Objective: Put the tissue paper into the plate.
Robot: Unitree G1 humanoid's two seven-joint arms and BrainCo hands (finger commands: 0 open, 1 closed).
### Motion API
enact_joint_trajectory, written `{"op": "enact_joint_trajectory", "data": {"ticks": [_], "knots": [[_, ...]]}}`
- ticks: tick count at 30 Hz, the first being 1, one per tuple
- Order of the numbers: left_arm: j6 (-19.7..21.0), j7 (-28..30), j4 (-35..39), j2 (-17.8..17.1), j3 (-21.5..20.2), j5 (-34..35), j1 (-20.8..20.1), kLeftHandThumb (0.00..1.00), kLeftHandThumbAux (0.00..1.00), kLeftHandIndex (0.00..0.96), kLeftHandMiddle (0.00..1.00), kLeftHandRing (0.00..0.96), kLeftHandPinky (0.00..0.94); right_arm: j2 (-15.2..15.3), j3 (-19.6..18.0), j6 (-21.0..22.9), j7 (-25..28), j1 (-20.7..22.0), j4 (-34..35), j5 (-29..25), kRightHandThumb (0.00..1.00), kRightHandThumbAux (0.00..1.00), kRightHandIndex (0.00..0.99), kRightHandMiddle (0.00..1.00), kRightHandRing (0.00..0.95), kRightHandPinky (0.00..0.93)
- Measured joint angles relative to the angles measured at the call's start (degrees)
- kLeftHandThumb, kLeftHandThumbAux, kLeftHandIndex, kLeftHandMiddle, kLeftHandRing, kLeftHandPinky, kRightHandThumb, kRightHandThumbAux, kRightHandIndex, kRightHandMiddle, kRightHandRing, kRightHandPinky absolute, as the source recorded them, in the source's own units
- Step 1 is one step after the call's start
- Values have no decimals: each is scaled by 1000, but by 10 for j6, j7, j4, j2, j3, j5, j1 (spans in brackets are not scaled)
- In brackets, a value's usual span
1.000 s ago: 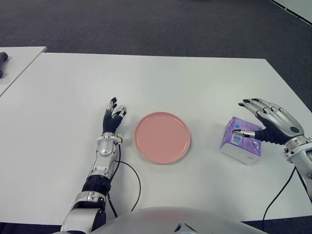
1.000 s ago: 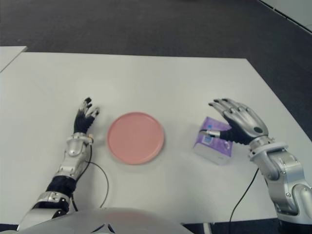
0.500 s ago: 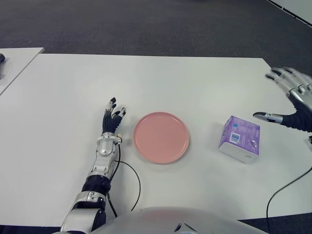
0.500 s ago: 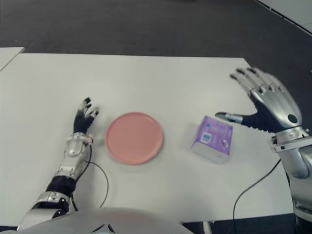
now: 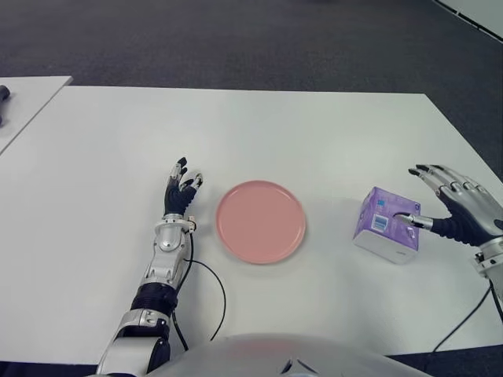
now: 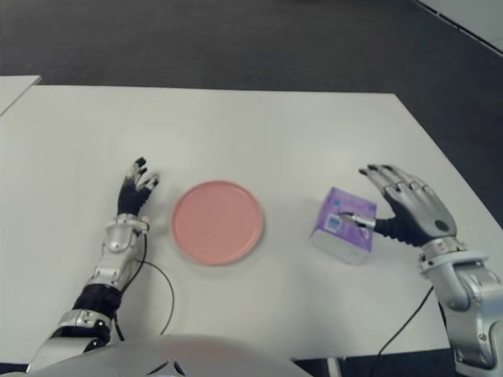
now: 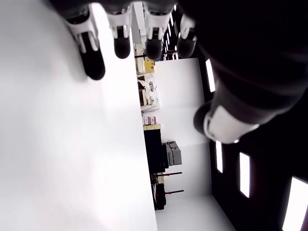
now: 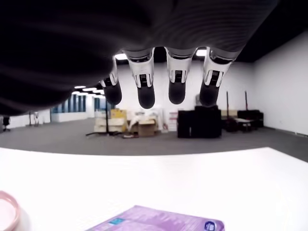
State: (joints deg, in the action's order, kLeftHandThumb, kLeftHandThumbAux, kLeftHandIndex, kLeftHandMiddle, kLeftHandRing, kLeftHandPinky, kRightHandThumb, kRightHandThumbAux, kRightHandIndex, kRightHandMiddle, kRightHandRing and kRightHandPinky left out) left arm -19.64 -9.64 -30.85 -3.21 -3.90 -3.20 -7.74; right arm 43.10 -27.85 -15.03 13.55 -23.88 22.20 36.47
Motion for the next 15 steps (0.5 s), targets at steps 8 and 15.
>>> {"op": "enact_joint_trajectory", "data": {"ticks": [8, 15], "knots": [[1, 1, 4, 1, 1, 0, 0, 0, 662, 0, 0, 0, 0, 24, 6, -34, 6, -5, -18, 9, 417, 81, 0, 0, 0, 0], [1, 1, 4, 1, 0, -1, 0, 0, 665, 0, 0, 0, 0, 36, 11, -67, 3, -13, -34, 25, 390, 80, 0, 0, 0, 0]]}}
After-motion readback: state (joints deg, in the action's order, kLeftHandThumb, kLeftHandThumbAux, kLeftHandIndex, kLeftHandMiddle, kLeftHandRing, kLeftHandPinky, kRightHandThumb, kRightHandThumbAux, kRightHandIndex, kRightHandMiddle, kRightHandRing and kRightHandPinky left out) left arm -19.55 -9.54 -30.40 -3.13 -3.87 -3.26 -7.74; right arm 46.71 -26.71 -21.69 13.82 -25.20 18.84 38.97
